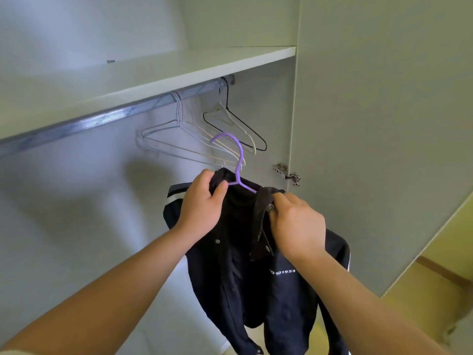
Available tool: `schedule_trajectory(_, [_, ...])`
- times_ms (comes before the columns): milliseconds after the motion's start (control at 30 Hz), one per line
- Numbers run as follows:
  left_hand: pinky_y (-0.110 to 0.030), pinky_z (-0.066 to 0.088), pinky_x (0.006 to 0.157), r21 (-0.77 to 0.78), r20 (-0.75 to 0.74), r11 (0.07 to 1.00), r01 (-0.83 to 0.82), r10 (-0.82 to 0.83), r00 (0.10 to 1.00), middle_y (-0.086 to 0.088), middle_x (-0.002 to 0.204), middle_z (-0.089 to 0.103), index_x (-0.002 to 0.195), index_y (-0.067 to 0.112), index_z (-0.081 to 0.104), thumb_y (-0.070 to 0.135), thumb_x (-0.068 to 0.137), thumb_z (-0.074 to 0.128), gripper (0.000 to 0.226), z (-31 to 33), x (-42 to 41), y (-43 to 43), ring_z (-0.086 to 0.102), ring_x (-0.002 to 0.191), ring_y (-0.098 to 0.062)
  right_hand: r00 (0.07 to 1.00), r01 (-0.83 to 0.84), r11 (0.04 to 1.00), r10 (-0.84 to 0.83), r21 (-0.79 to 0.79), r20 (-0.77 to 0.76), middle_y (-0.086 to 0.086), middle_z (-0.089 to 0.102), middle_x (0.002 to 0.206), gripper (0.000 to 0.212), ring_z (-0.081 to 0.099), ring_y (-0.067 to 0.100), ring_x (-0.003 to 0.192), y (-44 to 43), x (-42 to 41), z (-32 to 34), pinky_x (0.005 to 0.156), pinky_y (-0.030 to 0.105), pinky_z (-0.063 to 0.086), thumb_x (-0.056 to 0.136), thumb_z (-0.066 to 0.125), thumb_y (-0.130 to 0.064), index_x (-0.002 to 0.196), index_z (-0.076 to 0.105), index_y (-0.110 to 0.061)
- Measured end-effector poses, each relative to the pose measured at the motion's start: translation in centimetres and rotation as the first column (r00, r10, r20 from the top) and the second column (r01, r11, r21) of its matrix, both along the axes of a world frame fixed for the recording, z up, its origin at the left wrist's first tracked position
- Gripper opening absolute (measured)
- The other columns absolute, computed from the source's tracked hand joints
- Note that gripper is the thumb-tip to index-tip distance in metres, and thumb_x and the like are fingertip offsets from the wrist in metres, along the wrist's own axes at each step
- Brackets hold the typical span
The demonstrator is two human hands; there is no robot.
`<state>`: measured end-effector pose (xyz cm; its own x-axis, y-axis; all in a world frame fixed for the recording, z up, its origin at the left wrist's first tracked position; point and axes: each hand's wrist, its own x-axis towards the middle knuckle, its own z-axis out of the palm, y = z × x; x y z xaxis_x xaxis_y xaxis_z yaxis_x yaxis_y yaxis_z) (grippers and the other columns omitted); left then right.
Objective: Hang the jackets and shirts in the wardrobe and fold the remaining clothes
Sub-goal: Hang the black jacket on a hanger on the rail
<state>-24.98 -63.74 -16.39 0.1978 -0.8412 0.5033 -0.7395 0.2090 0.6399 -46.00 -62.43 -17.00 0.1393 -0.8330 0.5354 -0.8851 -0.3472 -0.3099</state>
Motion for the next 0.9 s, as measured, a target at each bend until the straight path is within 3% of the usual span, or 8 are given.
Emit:
schedule_trajectory(133, [-0.017,0.036,0.052,0.094,-0.059,0.995,-0.011,0.017,0.998,0.019,0.069,0.053,0.077,0.040,0.042,0.053,0.090,0.050,0.020,-0.9,3.1,-1.2,0.049,0.061,-0.002,0.999,-0.053,0.997,0.053,0.064,-0.001,0.002,0.057,0.072,0.011,0.054,0.031,0.059,-2.1,2.9,-0.9,0.048,0.021,0.007,0.090,0.067,-0.014,0.081,0.061,-0.012])
schedule_trajectory(267, [-0.026,0.037,0.057,0.113,-0.062,0.992,-0.060,0.067,0.996,0.013,0.069,0.048,0.078,0.032,0.043,0.039,0.098,0.058,0.026,-1.4,6.0,-2.3,0.046,0.061,-0.003,0.993,-0.119,0.990,0.117,0.079,0.026,-0.001,0.055,0.077,0.007,0.038,0.026,0.058,-4.5,5.6,-1.7,0.047,0.024,0.008,0.094,0.058,-0.016,0.087,0.059,-0.014])
schedule_trajectory(400, [-0.027,0.043,0.061,0.152,-0.074,0.977,-0.151,0.164,0.984,0.004,0.076,0.056,0.087,0.025,0.052,0.038,0.100,0.060,0.019,-0.6,9.2,-2.6,0.053,0.065,-0.002,0.976,-0.220,0.969,0.219,0.109,0.022,-0.003,0.056,0.086,0.008,0.039,0.024,0.063,-6.5,9.1,-0.9,0.046,0.026,0.012,0.098,0.049,-0.019,0.097,0.057,-0.019])
schedule_trajectory(567, [-0.008,0.038,0.053,0.100,-0.059,0.966,-0.238,0.245,0.968,0.016,0.076,0.061,0.082,0.044,0.051,0.044,0.096,0.060,0.017,1.6,13.3,-3.5,0.055,0.068,0.009,0.953,-0.304,0.943,0.300,0.134,0.053,-0.005,0.044,0.083,0.012,0.043,0.023,0.060,-8.5,13.6,0.8,0.046,0.026,0.018,0.096,0.047,-0.012,0.104,0.055,-0.017])
schedule_trajectory(667, [-0.016,0.040,0.059,0.076,-0.084,0.961,-0.265,0.271,0.959,0.026,0.084,0.062,0.085,0.051,0.053,0.056,0.087,0.057,0.006,2.5,15.8,-5.0,0.059,0.074,0.008,0.947,-0.322,0.936,0.317,0.139,0.060,-0.004,0.043,0.084,0.014,0.044,0.024,0.063,-10.1,16.3,2.0,0.046,0.028,0.018,0.096,0.046,-0.011,0.106,0.055,-0.016])
schedule_trajectory(767, [-0.025,0.041,0.062,0.033,-0.107,0.961,-0.273,0.275,0.955,0.028,0.080,0.061,0.082,0.053,0.054,0.061,0.082,0.056,0.008,3.1,18.7,-7.5,0.058,0.070,0.006,0.952,-0.306,0.946,0.304,0.107,0.040,0.000,0.047,0.086,0.014,0.043,0.024,0.063,-12.0,19.0,2.9,0.045,0.029,0.017,0.095,0.048,-0.008,0.105,0.055,-0.015])
schedule_trajectory(900, [-0.016,0.038,0.059,-0.016,-0.103,0.963,-0.270,0.267,0.958,0.027,0.075,0.058,0.080,0.041,0.050,0.060,0.085,0.055,0.020,3.8,21.6,-11.4,0.053,0.065,0.005,0.966,-0.256,0.963,0.253,0.082,0.049,0.000,0.043,0.087,0.013,0.043,0.024,0.066,-15.1,22.3,3.9,0.046,0.028,0.015,0.096,0.047,-0.010,0.107,0.054,-0.015])
